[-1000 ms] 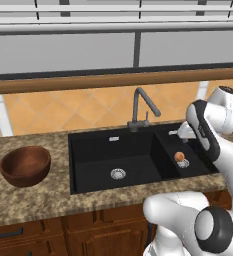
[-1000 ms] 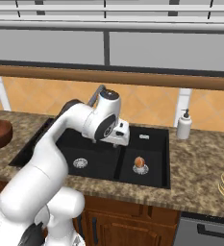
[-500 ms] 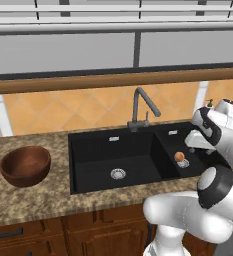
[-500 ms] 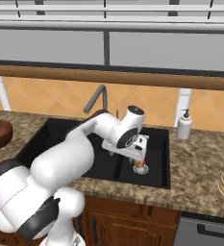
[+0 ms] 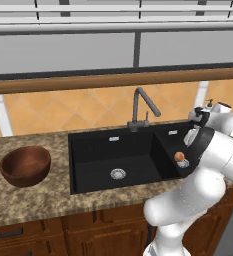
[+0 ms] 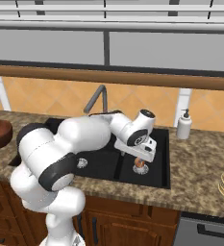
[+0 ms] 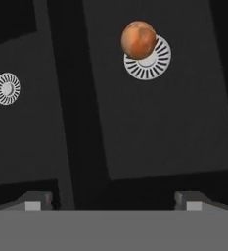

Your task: Pick the onion from the sink and place it in the bowl. Then pick the bowl and place it in the microwave. Then close the microwave door and press the start button.

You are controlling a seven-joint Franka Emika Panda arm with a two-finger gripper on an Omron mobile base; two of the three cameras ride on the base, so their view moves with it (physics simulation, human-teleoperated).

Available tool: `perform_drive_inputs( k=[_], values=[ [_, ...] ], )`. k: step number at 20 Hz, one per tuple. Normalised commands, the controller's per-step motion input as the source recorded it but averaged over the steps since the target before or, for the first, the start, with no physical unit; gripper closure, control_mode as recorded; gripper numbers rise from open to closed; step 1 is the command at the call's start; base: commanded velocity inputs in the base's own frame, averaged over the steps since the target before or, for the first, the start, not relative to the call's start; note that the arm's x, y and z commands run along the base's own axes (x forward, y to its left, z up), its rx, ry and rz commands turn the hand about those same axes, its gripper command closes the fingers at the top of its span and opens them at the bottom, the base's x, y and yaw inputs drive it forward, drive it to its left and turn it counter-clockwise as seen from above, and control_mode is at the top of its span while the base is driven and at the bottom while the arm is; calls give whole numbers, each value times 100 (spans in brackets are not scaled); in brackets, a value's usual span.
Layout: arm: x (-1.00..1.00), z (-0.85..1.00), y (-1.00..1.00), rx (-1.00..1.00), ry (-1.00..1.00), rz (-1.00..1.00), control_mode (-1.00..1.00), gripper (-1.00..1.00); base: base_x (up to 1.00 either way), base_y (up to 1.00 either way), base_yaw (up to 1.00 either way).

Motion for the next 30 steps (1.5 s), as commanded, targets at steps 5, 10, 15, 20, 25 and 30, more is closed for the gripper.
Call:
perform_drive_inputs(
  k=[5,10,15,20,25,30],
  values=[
    [80,-64,-1,0,0,-5,-100,-100,0,0,0],
    [60,-48,-10,0,0,-2,-100,-100,0,0,0],
    [55,-38,-42,4,0,-3,-100,-100,0,0,0],
    [64,-33,-15,1,0,-7,-100,-100,0,0,0],
    [52,-20,-1,0,0,-9,-100,-100,0,0,0],
    [20,-40,0,0,0,-4,-100,-100,0,0,0]
  ],
)
